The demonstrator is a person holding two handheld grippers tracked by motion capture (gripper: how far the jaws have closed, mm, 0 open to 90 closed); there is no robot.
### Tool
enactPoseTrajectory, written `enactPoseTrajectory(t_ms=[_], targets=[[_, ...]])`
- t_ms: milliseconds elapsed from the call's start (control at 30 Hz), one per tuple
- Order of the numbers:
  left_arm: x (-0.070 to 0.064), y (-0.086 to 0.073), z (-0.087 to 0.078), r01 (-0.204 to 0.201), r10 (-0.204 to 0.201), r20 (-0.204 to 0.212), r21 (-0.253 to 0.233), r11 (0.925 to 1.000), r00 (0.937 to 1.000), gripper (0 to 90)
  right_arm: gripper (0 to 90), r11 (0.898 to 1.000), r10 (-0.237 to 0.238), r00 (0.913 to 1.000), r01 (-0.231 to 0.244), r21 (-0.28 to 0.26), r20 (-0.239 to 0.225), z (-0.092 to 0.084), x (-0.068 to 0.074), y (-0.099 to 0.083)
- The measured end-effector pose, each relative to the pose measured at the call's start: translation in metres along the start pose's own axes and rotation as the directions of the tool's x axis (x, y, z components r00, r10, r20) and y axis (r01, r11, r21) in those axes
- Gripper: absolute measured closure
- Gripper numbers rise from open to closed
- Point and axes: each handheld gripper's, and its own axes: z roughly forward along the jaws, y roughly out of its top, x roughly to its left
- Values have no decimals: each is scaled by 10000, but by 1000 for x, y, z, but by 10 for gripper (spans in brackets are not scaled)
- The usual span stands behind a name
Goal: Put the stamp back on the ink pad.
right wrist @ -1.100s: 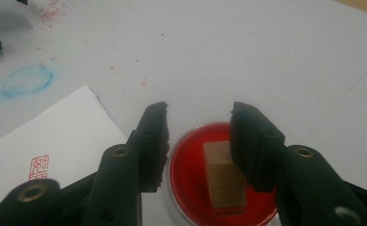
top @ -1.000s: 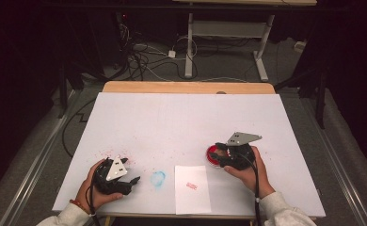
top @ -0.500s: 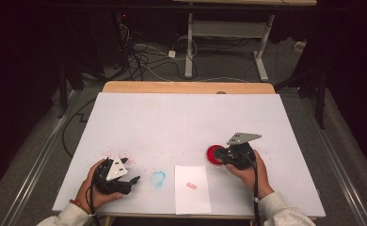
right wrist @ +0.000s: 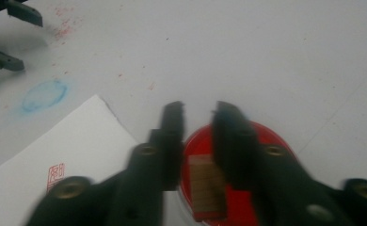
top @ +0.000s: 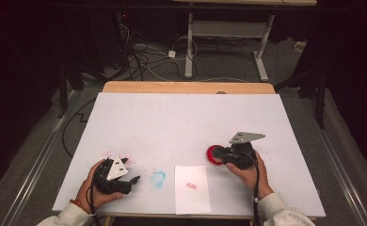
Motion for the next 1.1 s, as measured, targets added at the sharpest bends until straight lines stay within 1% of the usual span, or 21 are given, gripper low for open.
enactPoseTrajectory(t_ms=[33, 67, 133, 167, 200, 233, 300, 367, 400, 433, 467, 500, 600, 633, 733, 833, 967, 1033, 1100], targets=[[0, 0, 0, 3, -3, -7, 6, 10000, 10000, 233, 644, 10000, 62, 10000, -62, 7, -13, 0, 0, 0], [0, 0, 0, 2, -2, -4, 10, 10000, 10000, 233, 679, 10000, 6, 10000, -6, -57, 59, 0, 1, 1], [0, 0, 0, 6, -6, 2, 14, 10000, 10000, 233, 640, 9997, -28, 9999, 31, -245, 122, -2, 1, 2], [0, 0, 0, 2, -2, 0, 20, 10000, 10000, 233, 599, 9996, -56, 9998, 61, -291, 182, -2, 1, 2], [0, 0, 1, -5, 5, -2, 28, 10000, 10000, 233, 587, 9996, -94, 9992, 105, -268, 380, -3, 2, 2], [0, 0, 1, -23, 23, -3, 44, 10000, 10000, 233, 616, 9995, -157, 9986, 171, -272, 507, -3, 2, 2], [0, 0, 1, -39, 39, -8, 50, 10000, 10000, 233, 619, 9995, -156, 9969, 177, -263, 775, -3, 3, 2], [0, 0, 1, -37, 37, 2, 59, 10000, 10000, 233, 643, 9993, -312, 9953, 329, -172, 913, -4, 3, 3], [0, 0, 1, -38, 38, 6, 64, 10000, 10000, 232, 657, 9991, -381, 9937, 401, -166, 1056, -4, 3, 3], [0, 0, 1, -41, 41, 16, 71, 10000, 10000, 233, 681, 9991, -377, 9934, 396, -154, 1079, -4, 3, 3], [0, 0, 1, -52, 52, 21, 78, 10000, 10000, 233, 689, 9991, -422, 9935, 428, -33, 1060, -4, 3, 3], [-1, 0, 1, -63, 63, 17, 77, 10000, 10000, 232, 693, 9985, -553, 9917, 546, 90, 1163, -3, 4, 3], [0, 0, 1, -58, 58, 19, 60, 10000, 10000, 232, 697, 9978, -660, 9912, 663, 13, 1147, -3, 5, 3], [0, 0, 1, -54, 54, 13, 61, 10000, 10000, 230, 687, 9975, -713, 9907, 711, 58, 1161, -4, 6, 4], [0, 0, 1, -62, 62, 15, 42, 10000, 10000, 230, 659, 9971, -739, 9898, 752, -64, 1220, -7, 6, 6], [0, 0, 1, -54, 54, 12, 30, 10000, 10000, 228, 639, 9958, -880, 9877, 907, -152, 1293, -12, 7, 8], [0, 0, 0, -56, 56, 1, 18, 10000, 10000, 226, 575, 9930, -1107, 9820, 1155, -227, 1529, -19, 10, 12], [0, 0, 0, -66, 66, -1, 8, 10000, 10000, 225, 538, 9900, -1310, 9763, 1381, -301, 1725, -23, 11, 14], [0, 0, 0, -52, 52, -1, -5, 10000, 10000, 225, 515, 9889, -1352, 9737, 1441, -361, 1832, -27, 13, 16]])
